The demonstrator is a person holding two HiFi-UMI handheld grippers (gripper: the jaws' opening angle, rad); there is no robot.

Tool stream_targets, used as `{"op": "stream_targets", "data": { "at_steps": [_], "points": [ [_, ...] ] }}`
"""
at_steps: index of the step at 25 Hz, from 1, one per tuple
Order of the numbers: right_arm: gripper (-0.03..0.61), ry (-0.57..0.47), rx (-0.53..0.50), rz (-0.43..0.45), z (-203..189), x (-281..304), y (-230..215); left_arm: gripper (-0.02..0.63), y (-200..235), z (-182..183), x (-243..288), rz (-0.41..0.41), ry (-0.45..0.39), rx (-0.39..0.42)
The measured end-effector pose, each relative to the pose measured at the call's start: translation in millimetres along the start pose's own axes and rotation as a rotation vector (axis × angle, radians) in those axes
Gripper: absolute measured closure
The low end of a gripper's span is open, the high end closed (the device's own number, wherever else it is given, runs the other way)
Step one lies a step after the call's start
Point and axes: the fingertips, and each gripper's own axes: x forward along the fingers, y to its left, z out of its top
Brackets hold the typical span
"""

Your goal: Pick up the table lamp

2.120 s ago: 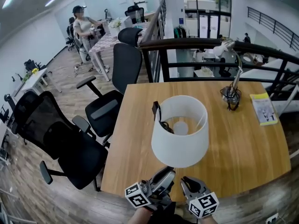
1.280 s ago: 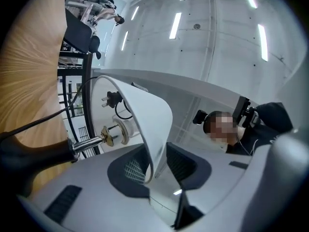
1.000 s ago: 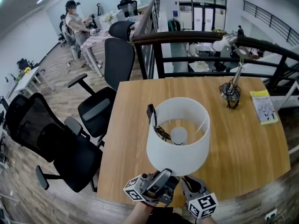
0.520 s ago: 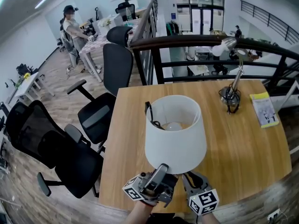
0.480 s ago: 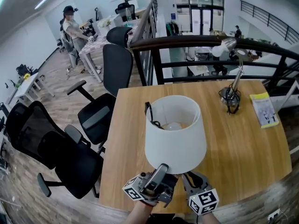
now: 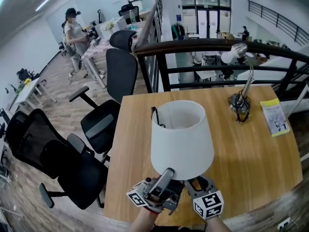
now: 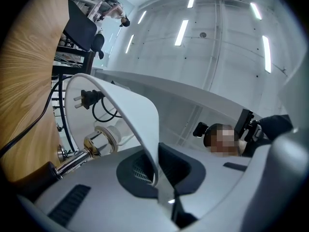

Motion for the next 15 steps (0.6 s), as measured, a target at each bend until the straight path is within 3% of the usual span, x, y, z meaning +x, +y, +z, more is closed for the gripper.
{"op": "stream_targets", "data": {
  "at_steps": [15],
  "points": [
    [0.41,0.087,-0.017,0.055,19,55,-1,0.603,22,23,11,-0.001,-0.03,-0.041]
  ]
}}
